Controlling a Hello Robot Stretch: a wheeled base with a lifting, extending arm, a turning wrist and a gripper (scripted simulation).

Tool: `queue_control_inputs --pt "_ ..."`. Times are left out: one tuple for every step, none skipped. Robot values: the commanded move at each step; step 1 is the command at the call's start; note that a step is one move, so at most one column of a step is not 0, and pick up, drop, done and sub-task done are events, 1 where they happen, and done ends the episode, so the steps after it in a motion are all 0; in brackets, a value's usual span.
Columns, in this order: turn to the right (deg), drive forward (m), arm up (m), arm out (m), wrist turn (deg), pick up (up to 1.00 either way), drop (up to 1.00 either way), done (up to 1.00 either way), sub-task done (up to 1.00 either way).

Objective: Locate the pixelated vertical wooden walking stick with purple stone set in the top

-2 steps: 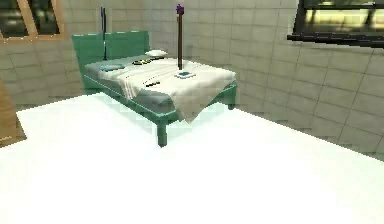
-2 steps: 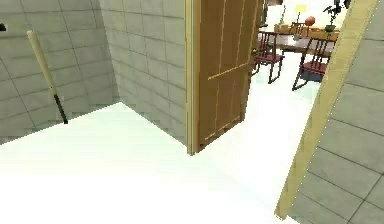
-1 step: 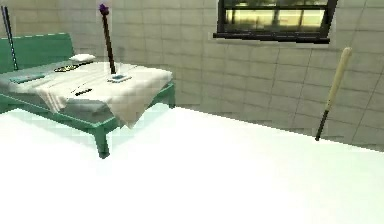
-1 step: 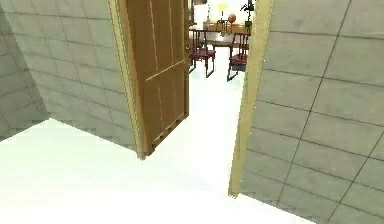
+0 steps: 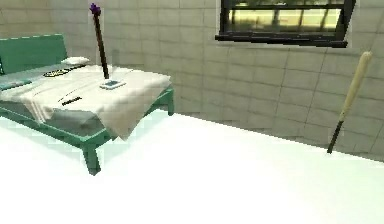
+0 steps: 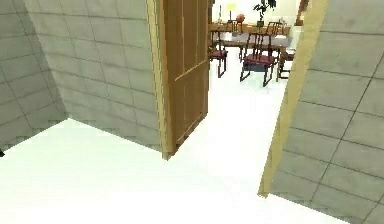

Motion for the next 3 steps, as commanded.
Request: queue_control_inputs --pt "-9.0 0.00 0.00 0.00 0.0 0.00 0.00 0.00 0.00" --pt "0.0 1.00 0.00 0.00 0.0 0.00 0.00 0.00 0.00" --pt "0.0 0.75 0.00 0.00 0.0 0.00 0.00 0.00 0.00"
